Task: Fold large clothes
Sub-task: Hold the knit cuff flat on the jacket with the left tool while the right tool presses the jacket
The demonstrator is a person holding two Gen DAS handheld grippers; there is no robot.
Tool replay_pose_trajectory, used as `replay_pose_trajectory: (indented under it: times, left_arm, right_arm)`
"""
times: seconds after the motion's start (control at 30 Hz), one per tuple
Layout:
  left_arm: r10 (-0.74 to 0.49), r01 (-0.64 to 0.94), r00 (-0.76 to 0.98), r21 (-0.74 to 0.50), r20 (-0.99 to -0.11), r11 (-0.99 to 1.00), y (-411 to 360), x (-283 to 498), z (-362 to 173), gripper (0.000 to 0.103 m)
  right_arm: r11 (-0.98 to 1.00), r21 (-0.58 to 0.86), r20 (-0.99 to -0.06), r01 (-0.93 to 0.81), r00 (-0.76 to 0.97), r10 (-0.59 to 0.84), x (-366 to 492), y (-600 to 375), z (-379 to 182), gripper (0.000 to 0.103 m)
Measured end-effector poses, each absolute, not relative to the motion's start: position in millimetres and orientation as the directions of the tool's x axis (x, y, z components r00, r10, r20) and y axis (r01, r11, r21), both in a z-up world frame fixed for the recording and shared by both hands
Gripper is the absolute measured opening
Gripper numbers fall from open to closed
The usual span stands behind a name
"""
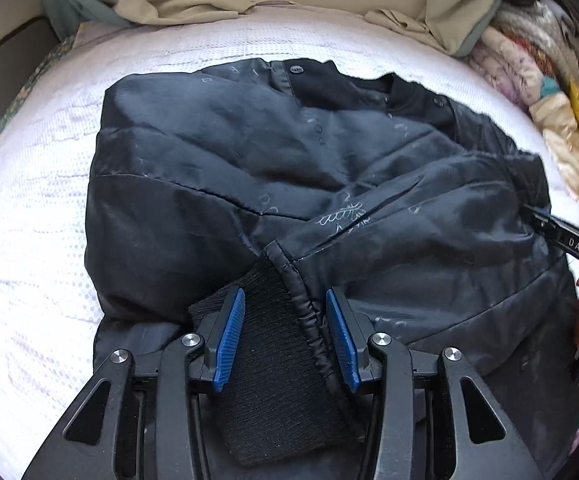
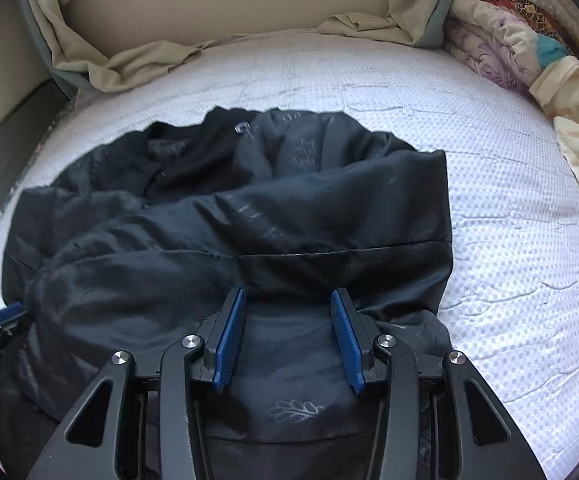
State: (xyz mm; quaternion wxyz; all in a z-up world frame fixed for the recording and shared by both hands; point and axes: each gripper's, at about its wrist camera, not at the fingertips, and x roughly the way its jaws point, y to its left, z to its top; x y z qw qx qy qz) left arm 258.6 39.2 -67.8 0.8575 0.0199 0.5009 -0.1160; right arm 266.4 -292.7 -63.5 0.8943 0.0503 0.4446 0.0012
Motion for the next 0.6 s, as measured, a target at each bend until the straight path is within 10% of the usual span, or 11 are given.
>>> replay_pose_trajectory:
  times: [0.6]
  left_arm:
    - [-0.115, 0.222, 0.524, 0.005, -0.844, 0.975, 28, 254, -79, 0.050]
  right_arm:
    - [0.999, 0.016, -0.749, 0.031, 0.662, -0.008, 260, -284, -84, 0.040]
